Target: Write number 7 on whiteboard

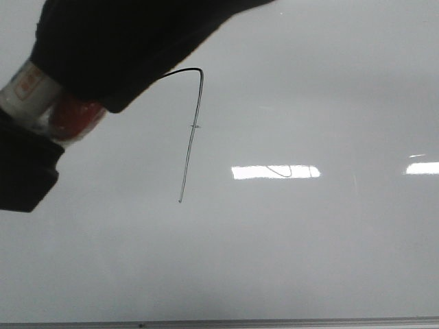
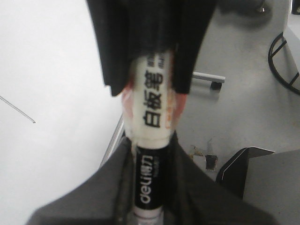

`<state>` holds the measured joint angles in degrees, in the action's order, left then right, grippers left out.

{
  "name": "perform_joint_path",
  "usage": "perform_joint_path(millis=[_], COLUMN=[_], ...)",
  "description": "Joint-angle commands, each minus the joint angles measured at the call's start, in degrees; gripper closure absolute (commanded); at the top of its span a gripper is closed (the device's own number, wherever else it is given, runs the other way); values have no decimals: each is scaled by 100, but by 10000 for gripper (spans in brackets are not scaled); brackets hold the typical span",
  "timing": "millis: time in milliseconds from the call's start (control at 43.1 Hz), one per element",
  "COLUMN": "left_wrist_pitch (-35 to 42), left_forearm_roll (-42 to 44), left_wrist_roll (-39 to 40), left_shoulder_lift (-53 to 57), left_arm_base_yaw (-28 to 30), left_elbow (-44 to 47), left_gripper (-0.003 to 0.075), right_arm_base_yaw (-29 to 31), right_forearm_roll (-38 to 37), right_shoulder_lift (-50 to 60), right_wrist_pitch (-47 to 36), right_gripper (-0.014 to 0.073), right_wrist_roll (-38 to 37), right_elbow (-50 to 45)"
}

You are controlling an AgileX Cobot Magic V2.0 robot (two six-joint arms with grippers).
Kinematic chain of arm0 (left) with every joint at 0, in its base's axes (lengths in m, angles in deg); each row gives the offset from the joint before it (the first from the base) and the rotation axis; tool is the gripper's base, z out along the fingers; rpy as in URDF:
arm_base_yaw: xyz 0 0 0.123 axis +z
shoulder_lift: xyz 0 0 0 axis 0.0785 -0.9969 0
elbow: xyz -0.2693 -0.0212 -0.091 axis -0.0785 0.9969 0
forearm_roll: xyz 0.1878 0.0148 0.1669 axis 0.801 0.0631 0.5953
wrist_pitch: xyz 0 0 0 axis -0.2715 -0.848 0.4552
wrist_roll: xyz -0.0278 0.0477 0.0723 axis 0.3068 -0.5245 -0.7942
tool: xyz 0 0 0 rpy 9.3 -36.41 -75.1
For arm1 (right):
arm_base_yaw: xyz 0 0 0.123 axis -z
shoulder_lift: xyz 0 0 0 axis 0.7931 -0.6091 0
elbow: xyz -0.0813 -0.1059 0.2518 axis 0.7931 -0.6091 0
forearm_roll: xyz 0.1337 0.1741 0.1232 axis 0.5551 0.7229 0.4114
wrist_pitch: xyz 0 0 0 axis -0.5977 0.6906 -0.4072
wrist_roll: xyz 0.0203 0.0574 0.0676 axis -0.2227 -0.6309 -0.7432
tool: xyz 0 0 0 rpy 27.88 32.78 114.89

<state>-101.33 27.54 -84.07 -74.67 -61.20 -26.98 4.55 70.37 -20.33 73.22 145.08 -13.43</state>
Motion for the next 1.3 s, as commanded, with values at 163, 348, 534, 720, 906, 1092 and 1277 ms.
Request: perform_joint_path(millis=[163,348,534,720,906,1092,1277], left_wrist_pitch=[400,369,263,253,761,1476,2387], left_forearm_roll=[-98,1,205,215,215,215,215], left_wrist_roll=[1,856,1646,1646,1646,1646,1646], left_shoulder_lift=[-12,-275,-620,-754,-816,-1069,-1758], left_arm_base_yaw=[-11,227,1605,3567,5099,5678,5722], left_elbow=[-202,-202,-202,-202,-202,-140,-140], left_gripper=[741,741,741,741,741,741,741], right_arm_base_yaw=[-8,89,872,1911,2867,3499,3612], right_forearm_roll=[309,258,-157,-364,-367,-361,-361], right_shoulder_lift=[211,610,1559,2959,4560,5608,5923], right_wrist_pitch=[-430,-701,-623,-656,-1344,-1849,-2067], right_gripper=[138,-56,10,116,284,512,658], right_wrist_roll=[-622,-760,-1583,-2388,-3124,-3698,-3814], right_elbow=[147,147,-24,-997,-2506,-3625,-4000])
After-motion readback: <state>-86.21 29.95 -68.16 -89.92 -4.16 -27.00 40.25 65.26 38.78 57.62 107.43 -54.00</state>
